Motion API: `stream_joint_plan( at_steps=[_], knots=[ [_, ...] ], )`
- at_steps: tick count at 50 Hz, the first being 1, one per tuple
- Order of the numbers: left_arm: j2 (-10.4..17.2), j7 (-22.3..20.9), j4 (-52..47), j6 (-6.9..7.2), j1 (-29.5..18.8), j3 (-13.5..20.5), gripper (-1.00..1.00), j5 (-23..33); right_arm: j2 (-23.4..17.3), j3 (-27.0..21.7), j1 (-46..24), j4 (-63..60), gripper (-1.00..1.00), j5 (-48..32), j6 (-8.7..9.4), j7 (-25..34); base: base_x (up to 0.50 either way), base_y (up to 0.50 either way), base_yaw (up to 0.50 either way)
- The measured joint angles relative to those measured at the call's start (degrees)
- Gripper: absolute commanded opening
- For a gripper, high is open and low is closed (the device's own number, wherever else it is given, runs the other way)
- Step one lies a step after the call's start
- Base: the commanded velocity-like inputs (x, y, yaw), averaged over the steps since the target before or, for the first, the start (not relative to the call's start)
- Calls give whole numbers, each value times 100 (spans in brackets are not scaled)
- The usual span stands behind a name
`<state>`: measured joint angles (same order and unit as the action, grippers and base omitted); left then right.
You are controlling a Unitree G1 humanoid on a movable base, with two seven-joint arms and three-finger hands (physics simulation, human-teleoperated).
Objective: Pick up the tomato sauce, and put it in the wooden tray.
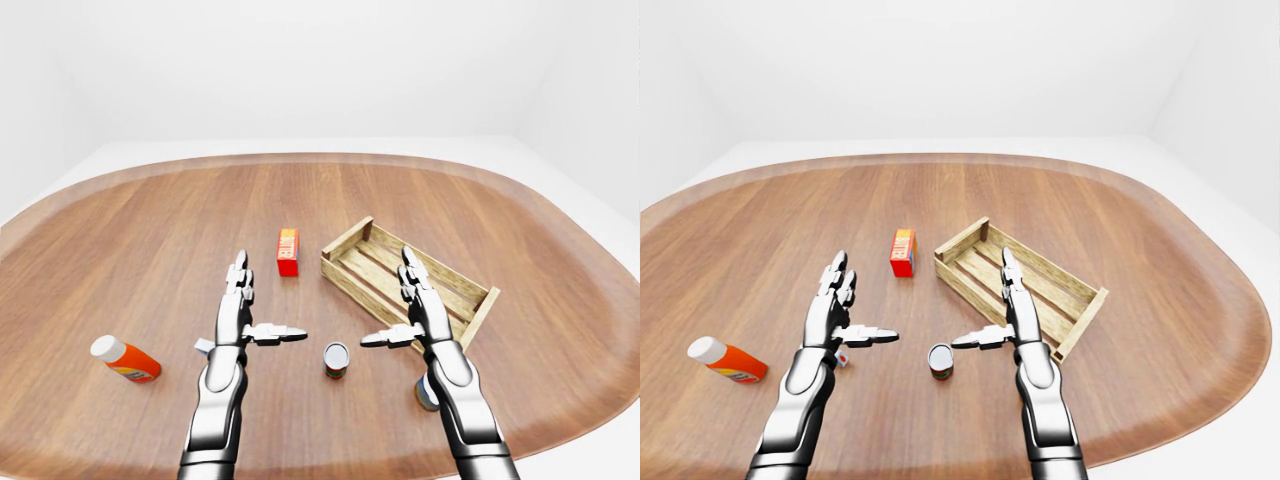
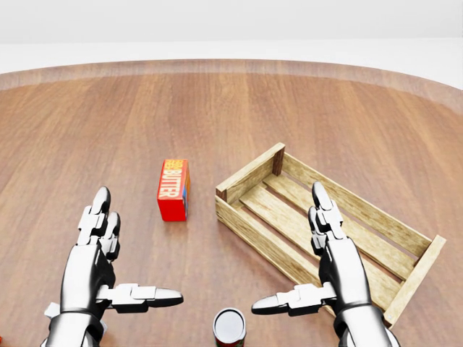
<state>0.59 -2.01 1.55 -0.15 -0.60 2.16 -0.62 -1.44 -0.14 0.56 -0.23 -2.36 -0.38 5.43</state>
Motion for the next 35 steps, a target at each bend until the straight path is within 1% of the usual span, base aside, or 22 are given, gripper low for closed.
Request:
stream_joint_plan(
  at_steps=[4, 6, 15, 22, 23, 25, 26, 35],
  knots=[
    [19, 0, -8, 6, 3, 2, 100, 0, 19, -2, -8, 0, 100, 0, -2, -9, 0, 0, 0],
    [26, 0, -14, 10, 5, 2, 100, 0, 19, 3, -21, 5, 100, -25, 39, -15, 0, 0, 0],
    [44, -3, -39, 26, 38, 2, 100, 2, 23, 60, -35, 30, 100, -222, 158, -3, 50, 1, 0],
    [49, -4, -48, 30, 35, -1, 100, 3, 27, 85, -60, 47, 100, -339, 212, 14, 50, 1, 0],
    [49, -5, -48, 30, 35, -1, 100, 3, 28, 87, -61, 50, 100, -347, 210, 18, 50, 1, 0],
    [50, -5, -49, 31, 34, -2, 100, 3, 35, 90, -42, 43, 100, -317, 102, 54, 20, 1, 0],
    [50, -5, -49, 31, 34, -2, 100, 3, 38, 98, -17, 11, 100, -314, 77, 66, 0, 0, 0],
    [51, -5, -48, 31, 33, -4, 100, 4, 52, 130, 168, -202, 100, -276, -40, 137, 0, 0, 0]
  ],
)
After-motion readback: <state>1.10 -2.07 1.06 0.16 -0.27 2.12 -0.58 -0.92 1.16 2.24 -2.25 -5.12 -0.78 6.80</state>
